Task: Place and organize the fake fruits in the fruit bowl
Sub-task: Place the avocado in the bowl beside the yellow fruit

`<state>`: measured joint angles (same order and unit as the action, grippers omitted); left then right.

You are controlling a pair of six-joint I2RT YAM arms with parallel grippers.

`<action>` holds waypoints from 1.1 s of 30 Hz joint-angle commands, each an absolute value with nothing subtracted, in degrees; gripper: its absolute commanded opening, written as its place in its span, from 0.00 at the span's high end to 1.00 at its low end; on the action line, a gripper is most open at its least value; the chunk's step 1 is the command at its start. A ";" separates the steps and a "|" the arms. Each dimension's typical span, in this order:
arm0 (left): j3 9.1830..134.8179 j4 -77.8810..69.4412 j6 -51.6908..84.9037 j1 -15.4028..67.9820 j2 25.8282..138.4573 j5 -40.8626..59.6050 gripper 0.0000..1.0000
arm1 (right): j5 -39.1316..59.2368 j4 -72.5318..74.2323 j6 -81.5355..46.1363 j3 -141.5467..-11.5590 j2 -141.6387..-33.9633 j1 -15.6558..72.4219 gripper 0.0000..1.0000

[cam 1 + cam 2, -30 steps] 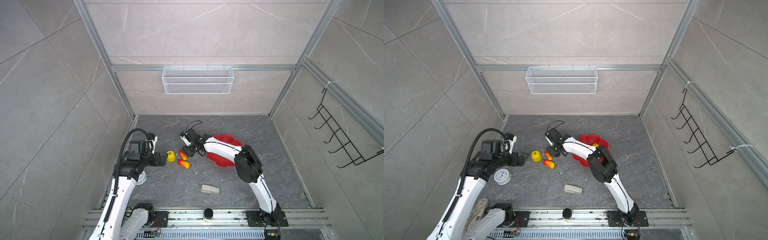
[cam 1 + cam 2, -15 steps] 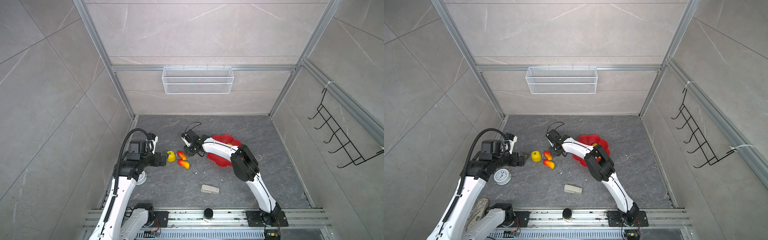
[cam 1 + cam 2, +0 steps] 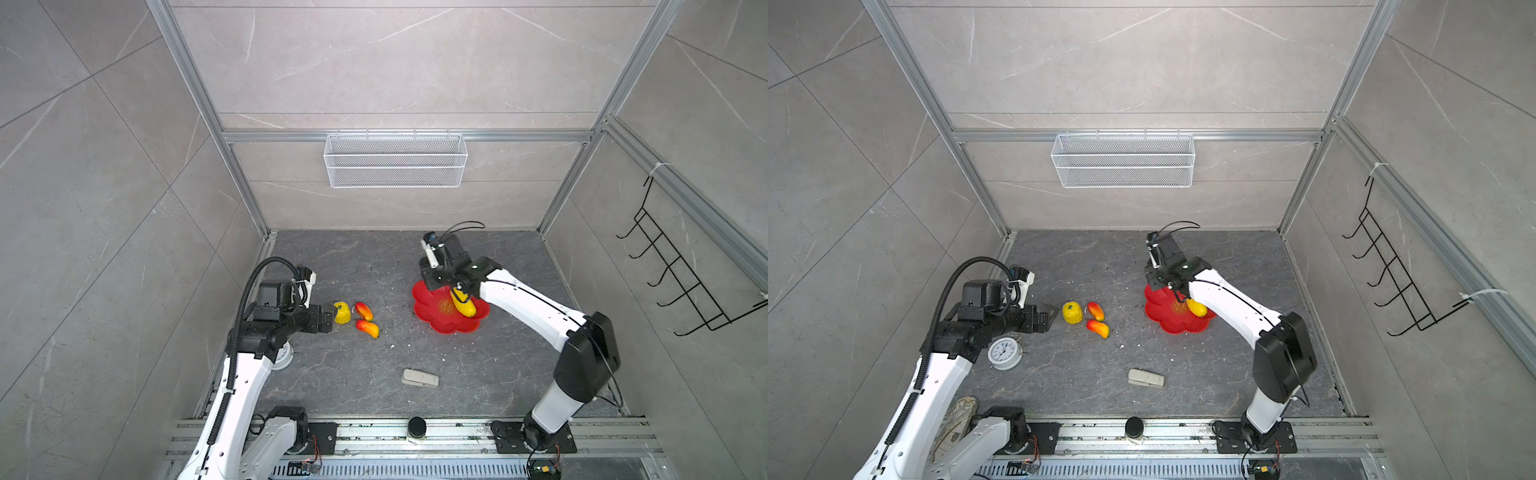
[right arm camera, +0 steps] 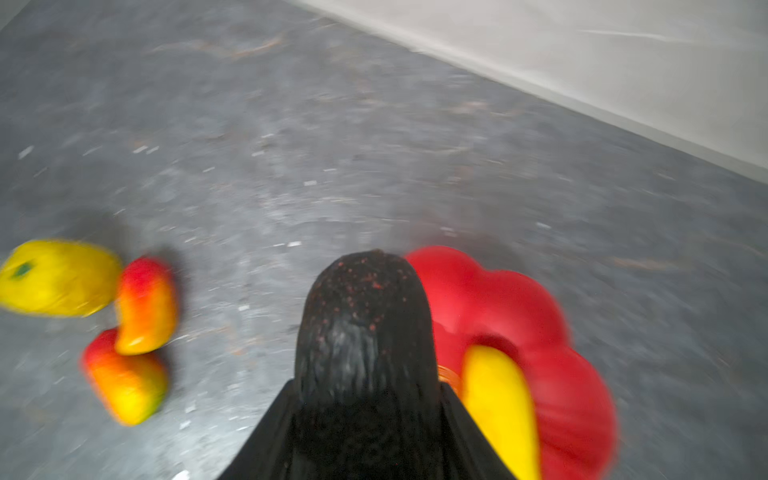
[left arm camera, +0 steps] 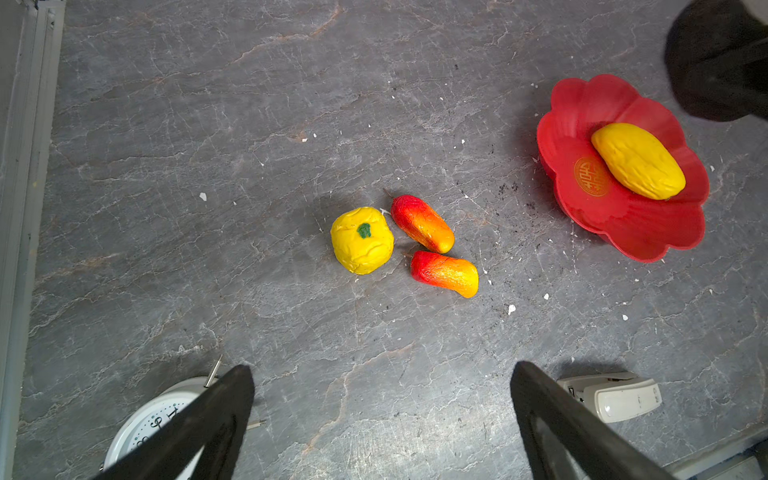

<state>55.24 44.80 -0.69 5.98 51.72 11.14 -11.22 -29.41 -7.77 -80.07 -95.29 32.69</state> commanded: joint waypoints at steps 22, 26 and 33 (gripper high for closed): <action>55.62 44.65 -2.02 5.73 52.47 12.70 0.00 | -11.34 -21.38 -12.60 -68.23 -105.35 29.09 0.77; 55.65 44.68 -2.01 5.74 52.61 12.74 0.00 | -11.86 -20.92 -12.57 -68.44 -106.91 29.11 0.75; 55.71 44.69 -2.03 5.76 52.65 12.69 0.00 | -12.20 -23.03 -11.93 -69.56 -105.23 29.18 0.38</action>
